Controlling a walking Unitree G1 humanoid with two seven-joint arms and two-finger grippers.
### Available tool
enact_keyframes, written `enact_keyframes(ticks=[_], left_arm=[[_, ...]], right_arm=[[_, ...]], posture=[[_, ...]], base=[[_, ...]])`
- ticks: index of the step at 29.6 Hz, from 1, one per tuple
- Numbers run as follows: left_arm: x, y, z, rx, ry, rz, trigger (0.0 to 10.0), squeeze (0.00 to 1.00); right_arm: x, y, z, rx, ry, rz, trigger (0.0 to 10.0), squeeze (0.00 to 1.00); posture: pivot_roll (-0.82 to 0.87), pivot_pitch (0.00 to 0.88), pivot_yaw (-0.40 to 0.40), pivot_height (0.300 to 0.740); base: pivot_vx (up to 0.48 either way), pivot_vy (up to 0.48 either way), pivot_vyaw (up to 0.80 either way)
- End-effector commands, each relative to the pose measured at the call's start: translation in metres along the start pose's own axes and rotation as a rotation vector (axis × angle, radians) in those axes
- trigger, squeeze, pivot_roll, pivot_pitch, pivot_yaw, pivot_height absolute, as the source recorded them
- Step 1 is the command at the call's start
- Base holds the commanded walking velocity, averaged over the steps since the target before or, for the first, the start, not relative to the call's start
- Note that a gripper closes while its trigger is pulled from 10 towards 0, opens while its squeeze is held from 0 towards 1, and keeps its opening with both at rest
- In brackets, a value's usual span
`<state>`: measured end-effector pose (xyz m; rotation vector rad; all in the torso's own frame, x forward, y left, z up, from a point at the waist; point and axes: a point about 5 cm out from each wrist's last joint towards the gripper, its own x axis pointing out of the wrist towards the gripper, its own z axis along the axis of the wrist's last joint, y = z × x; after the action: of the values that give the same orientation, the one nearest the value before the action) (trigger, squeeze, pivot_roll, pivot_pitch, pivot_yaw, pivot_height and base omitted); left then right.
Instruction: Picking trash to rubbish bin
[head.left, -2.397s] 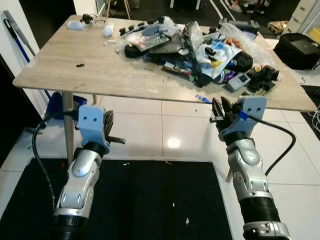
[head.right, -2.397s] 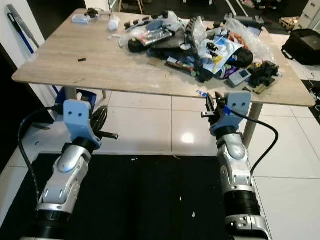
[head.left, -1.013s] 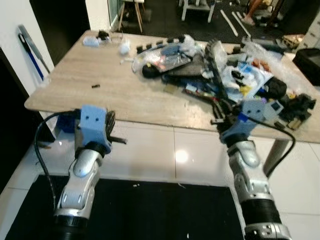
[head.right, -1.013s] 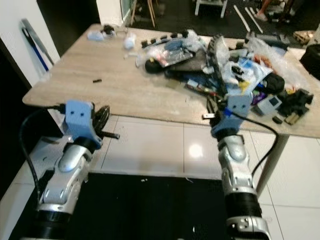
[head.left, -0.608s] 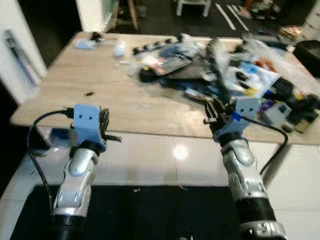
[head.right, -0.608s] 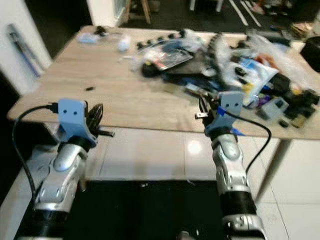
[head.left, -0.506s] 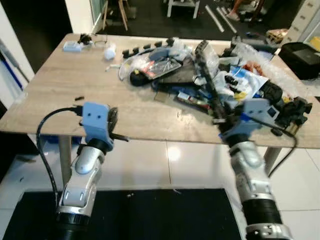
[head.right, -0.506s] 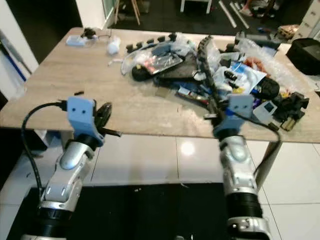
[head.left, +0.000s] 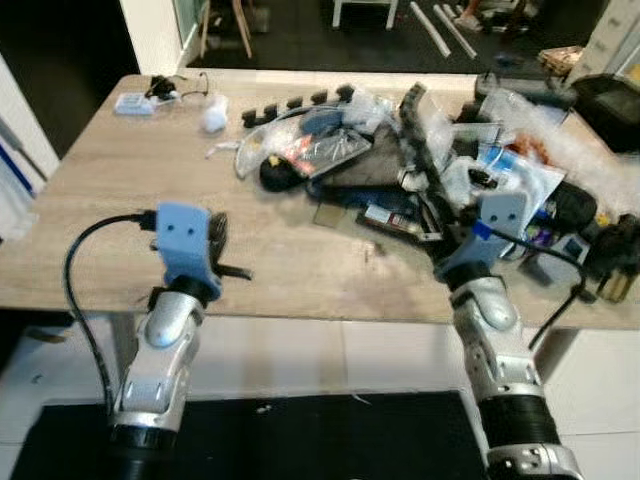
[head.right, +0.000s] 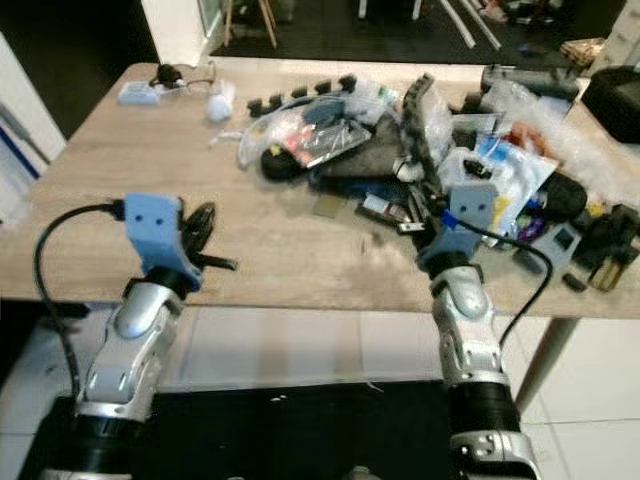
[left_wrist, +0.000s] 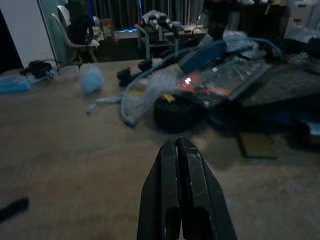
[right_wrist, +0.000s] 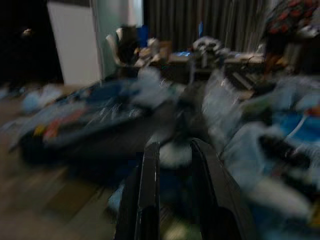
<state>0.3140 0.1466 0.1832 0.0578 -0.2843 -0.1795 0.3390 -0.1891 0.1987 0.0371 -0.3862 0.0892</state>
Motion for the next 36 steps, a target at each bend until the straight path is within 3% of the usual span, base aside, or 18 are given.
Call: enact_keyframes(ticks=[1,10,23,24,36], left_arm=[[-0.004,0.003,-0.003,0.004,0.017,0.010,10.0,0.00],[-0.005,0.002,-0.003,0.003,0.016,0.004,10.0,0.00],[-0.010,-0.004,-0.004,-0.020,0.014,-0.044,10.0,0.00],[-0.010,-0.004,-0.003,-0.019,0.011,-0.043,10.0,0.00],[-0.011,-0.008,0.000,-0.043,-0.005,-0.102,10.0,0.00]], right_arm=[[-0.001,0.005,-0.003,0.018,0.012,0.007,10.0,0.00],[-0.001,0.004,-0.005,-0.003,0.050,0.011,10.0,0.00],[0.000,-0.012,0.000,-0.074,0.111,-0.087,10.0,0.00],[-0.002,-0.016,0.001,-0.070,0.108,-0.112,10.0,1.00],[-0.001,-0.039,0.011,-0.136,0.094,-0.193,10.0,1.00]], posture=[[-0.01,0.126,-0.042,0.740],[-0.02,0.118,-0.043,0.740],[-0.02,0.132,-0.042,0.740],[-0.02,0.132,-0.042,0.740],[-0.01,0.144,-0.038,0.740]], base=[[0.334,0.000,0.00],[0.334,0.000,0.00],[0.197,0.000,0.00],[0.000,0.000,0.00],[0.000,0.000,0.00]])
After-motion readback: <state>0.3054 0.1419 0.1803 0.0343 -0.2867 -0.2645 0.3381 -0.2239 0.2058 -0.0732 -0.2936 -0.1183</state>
